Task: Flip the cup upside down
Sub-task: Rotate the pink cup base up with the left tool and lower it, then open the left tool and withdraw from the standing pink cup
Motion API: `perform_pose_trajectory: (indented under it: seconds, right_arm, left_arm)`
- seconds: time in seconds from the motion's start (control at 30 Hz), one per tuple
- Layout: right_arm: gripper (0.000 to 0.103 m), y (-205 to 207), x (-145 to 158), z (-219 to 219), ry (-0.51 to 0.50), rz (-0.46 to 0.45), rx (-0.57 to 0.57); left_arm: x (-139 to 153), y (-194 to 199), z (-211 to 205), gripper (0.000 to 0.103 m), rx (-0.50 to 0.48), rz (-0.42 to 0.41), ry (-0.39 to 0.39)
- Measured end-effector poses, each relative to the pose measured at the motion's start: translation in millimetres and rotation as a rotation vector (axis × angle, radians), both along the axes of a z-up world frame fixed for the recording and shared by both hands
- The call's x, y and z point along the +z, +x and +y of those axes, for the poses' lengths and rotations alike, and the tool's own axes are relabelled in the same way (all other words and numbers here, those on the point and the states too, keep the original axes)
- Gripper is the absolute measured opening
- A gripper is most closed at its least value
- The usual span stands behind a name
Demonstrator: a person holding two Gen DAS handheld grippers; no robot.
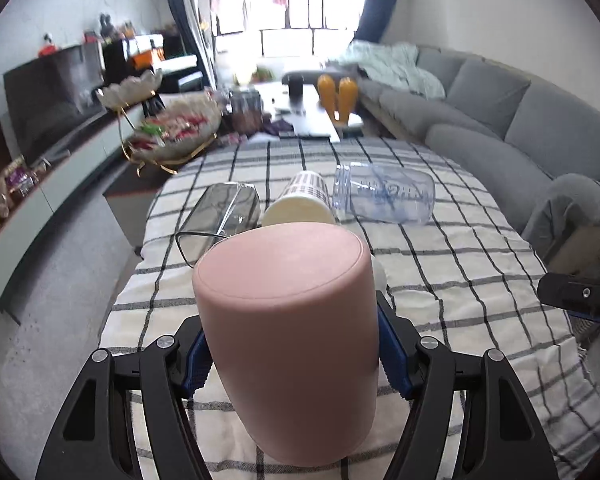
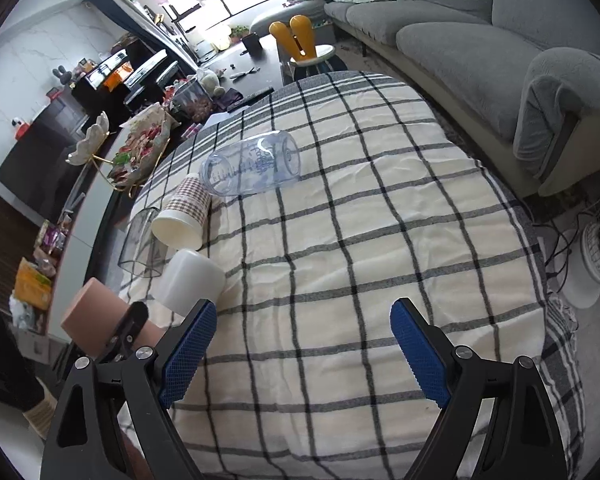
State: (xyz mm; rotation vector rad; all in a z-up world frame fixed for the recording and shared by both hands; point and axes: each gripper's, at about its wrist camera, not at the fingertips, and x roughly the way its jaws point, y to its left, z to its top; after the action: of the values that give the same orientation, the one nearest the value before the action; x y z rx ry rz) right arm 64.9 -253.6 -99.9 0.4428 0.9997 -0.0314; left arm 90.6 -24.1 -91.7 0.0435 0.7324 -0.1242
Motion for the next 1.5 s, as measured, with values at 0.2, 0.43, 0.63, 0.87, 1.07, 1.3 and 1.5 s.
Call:
perform_pose_trajectory:
  seconds: [0.2,0.43,0.63,0.87,1.07,1.3,1.5]
  right_arm:
    - [0.089,-6.3,-2.7,5.2,-0.017,-0.008,0.015]
    - [0.089,-10.2,-1.6,6.7,-0.025,0.0,0.017]
    - [0.089,-11.5,-3.2,4.2,-0.005,0.018,0.01]
    - [0.089,-15.3,4.7,5.0,-0.005,-0.005,0.012]
    - [0.089,-22.8,21.8,7.3,-0.023,-0.061,0.013]
    - [0.089,-32.5,51.8,14.6,-0.086,-0.171,0.022]
    - [0.089,-39.5,69.6,26.8,-0.143,-0.237,0.04]
  left_arm:
    - [-21.9,-3.2,3.3,0.069,0.034,-0.036,0.003]
    - [-35.1,-9.5,-2.3,0.069,0.031,-0.049,0.039]
    - [-37.6,-14.0,-3.8,0.075,0.031,-0.03,0.059]
    - [-32.9,-18.8,-4.7,0.079,0.027,-0.03,0.058]
    - [-11.5,-30.4,-3.3,0.086,0.012,-0.033,0.042]
    - [21.4,-41.5,10.1,0.086,0.024,0.031,-0.007]
    - [41.8,-49.8,21.0,0.088,0.062,0.066,-0.03]
